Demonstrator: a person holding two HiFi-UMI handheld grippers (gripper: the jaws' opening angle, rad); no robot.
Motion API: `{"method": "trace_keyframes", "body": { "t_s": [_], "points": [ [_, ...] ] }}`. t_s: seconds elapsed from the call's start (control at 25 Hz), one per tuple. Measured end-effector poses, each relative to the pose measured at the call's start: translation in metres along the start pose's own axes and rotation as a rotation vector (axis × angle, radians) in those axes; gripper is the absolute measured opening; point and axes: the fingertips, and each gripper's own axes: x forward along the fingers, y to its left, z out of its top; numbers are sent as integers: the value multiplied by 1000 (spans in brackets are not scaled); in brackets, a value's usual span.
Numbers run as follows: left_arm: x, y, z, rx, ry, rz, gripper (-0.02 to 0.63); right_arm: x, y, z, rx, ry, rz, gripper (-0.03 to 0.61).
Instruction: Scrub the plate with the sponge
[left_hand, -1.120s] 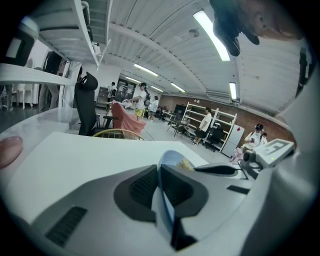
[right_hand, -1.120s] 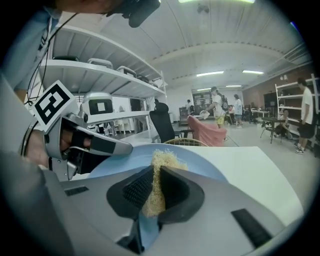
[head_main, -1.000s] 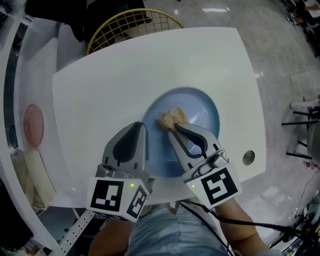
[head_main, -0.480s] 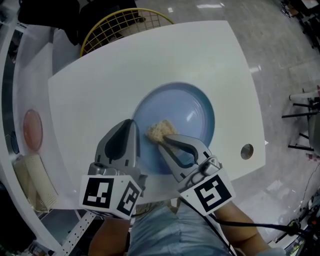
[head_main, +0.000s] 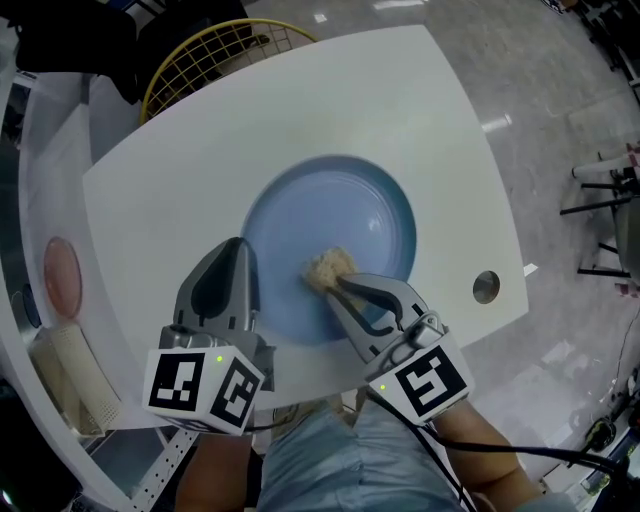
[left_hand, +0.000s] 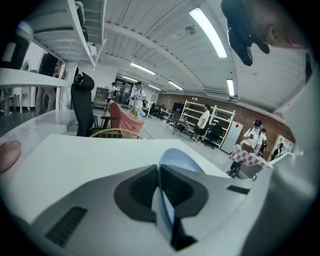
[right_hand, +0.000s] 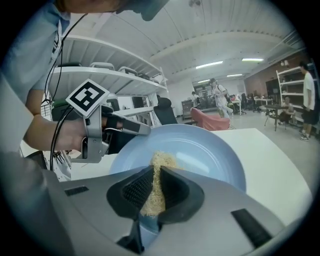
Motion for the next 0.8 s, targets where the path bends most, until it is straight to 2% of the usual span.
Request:
{"method": "trace_keyframes", "body": {
  "t_s": [0.4,0.8],
  "points": [
    [1,-5,-1,13,2,-6,29,-22,-44,-20,45,37,-129,46],
    [1,-5,-2,5,7,-14,31,-10,-79,0,26,27,-195,46]
  ]
}}
